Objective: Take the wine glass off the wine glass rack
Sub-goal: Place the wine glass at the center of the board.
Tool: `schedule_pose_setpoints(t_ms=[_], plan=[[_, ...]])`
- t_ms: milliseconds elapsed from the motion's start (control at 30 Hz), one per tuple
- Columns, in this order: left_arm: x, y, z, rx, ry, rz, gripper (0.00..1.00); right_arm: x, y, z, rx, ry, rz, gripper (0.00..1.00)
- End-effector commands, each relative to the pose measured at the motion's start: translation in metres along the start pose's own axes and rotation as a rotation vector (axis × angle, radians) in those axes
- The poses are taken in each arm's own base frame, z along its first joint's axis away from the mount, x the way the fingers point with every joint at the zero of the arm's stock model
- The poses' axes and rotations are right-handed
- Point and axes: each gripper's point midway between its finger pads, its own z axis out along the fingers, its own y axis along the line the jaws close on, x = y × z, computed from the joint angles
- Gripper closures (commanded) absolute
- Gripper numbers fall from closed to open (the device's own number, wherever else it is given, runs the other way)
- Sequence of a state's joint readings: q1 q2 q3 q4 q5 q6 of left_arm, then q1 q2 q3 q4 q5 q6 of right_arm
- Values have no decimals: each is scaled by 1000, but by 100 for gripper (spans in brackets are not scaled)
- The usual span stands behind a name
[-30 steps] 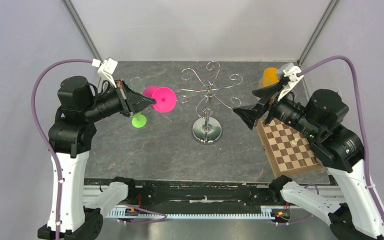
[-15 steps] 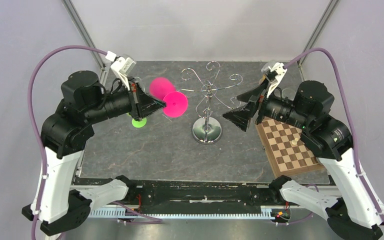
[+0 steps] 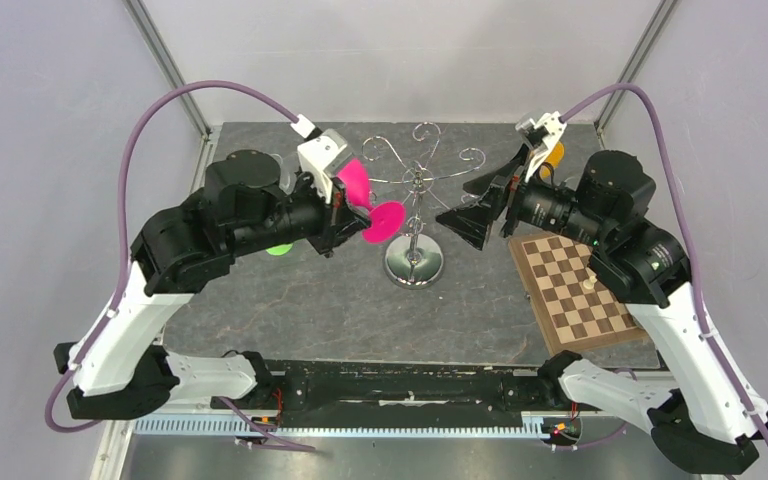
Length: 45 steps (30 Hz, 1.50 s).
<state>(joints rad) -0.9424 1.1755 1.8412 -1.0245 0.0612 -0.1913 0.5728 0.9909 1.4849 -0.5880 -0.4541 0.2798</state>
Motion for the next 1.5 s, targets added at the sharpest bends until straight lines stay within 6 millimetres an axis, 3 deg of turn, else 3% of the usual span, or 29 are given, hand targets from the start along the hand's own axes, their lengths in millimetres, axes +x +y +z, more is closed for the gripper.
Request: schedule_pose_setpoints(t_ms=[0, 267, 467, 833, 1467], plan=[[-21, 4, -4, -81, -66, 136, 98, -25, 9, 1, -29, -69, -12, 2], [-10, -4, 9, -175, -26, 289, 98, -35, 16, 13, -85, -65, 2, 2], [-6, -16, 15, -280, -15, 448, 98, -31, 20, 26, -142, -36, 53, 1], [-9, -27, 17, -403, -68, 598, 98, -22, 19, 35, -161, 0, 104, 13], [-4, -47, 29, -376, -79, 678, 98, -3, 34, 55, -244, 73, 136, 30]])
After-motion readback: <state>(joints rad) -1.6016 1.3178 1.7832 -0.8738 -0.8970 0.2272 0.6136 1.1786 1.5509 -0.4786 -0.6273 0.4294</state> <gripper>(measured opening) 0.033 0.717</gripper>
